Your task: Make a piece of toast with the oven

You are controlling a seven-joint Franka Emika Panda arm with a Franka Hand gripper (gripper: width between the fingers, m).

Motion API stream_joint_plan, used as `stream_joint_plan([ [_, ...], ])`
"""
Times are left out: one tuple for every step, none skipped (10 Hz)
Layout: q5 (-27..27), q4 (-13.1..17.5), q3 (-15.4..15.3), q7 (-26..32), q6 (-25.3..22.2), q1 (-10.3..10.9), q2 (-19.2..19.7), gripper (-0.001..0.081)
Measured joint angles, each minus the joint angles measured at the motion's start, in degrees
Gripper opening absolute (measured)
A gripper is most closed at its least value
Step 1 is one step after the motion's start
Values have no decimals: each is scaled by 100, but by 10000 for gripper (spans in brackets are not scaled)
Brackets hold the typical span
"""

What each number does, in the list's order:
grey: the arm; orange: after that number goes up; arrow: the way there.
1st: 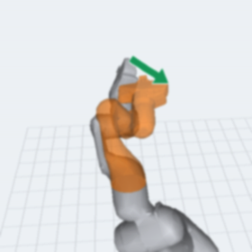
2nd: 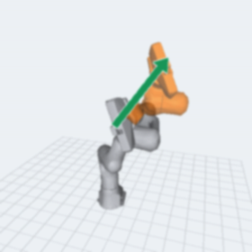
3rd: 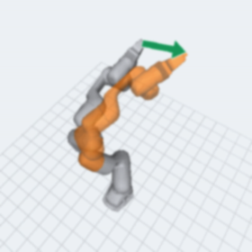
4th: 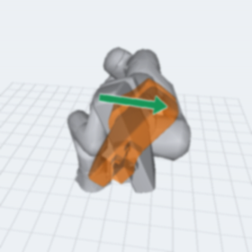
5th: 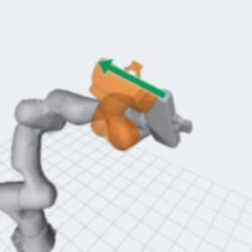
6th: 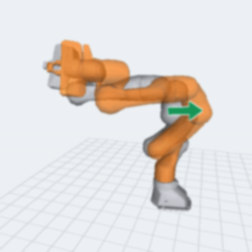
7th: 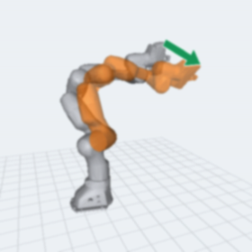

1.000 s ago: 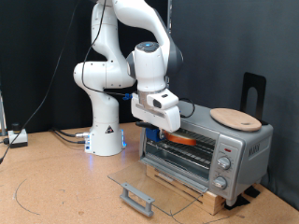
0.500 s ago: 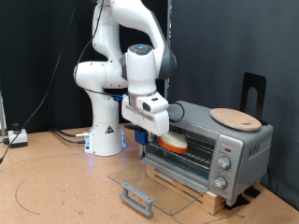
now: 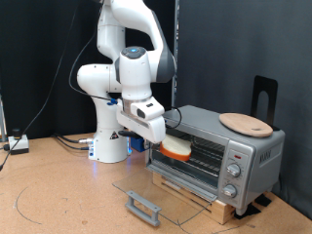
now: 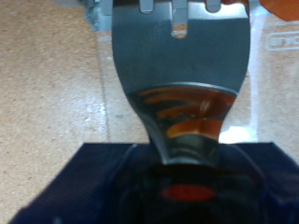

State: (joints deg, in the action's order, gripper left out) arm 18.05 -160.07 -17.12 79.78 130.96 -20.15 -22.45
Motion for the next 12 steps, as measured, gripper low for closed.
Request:
stream_joint_plan([
  [-26,6,112,178,-152,-49,-23,395],
  [-57,9,221,341,-301,-101,-63,395],
  [-77,10,304,455,-394,-149,-101,395],
  [-84,11,361,504,-460,-183,-136,395],
  [-84,12,391,513,-489,-201,-165,395],
  [-84,14,399,512,-501,-212,-189,395],
  [-57,27,395,470,-501,-212,-195,395],
  [33,56,355,315,-478,-204,-193,395],
  [152,95,251,68,-420,-177,-182,395],
  [241,139,107,-202,-358,-150,-156,395],
  [301,178,-47,-452,-284,-123,-116,395],
  [355,216,-194,-674,-204,-91,-61,395],
])
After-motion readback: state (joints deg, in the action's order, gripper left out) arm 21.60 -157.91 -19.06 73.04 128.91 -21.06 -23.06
